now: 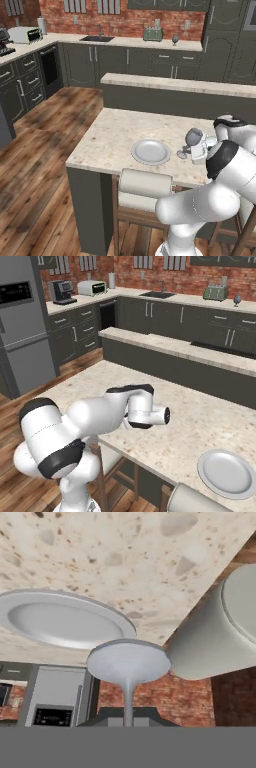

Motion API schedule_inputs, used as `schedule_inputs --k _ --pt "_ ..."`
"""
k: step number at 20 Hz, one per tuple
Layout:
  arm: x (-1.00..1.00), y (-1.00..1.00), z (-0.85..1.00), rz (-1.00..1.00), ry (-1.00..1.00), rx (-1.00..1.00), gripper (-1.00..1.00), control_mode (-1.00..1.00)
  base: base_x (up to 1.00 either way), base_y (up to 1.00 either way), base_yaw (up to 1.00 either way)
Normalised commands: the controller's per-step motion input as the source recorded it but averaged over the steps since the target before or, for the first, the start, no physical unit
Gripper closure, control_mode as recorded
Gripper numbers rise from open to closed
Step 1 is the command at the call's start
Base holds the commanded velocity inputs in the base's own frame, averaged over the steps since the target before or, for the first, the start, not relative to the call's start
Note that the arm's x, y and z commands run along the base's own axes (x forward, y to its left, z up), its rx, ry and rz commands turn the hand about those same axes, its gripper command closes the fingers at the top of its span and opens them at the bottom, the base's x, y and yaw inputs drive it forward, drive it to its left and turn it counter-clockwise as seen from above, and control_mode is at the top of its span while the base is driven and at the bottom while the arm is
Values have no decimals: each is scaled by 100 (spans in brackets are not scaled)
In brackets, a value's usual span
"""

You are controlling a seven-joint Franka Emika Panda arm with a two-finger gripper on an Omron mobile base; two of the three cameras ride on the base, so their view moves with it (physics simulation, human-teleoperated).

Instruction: Retrieve the wine glasses from the counter and place one next to each plate.

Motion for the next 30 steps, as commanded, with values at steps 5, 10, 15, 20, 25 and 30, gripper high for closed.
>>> schedule_inputs --k 5,10,15,20,25,30 --pt "16 -24 -26 0 0 0 100 -100 0 0 0" --pt "25 -14 -31 -1 1 0 100 -100 0 0 0" --pt "36 -10 -18 -3 1 0 100 -100 0 0 0" --pt "30 -8 -27 -2 0 -1 100 -100 0 0 0" --pt "23 -11 -34 -1 0 -2 100 -100 0 0 0" --pt "31 -7 -30 0 0 -2 100 -100 0 0 0"
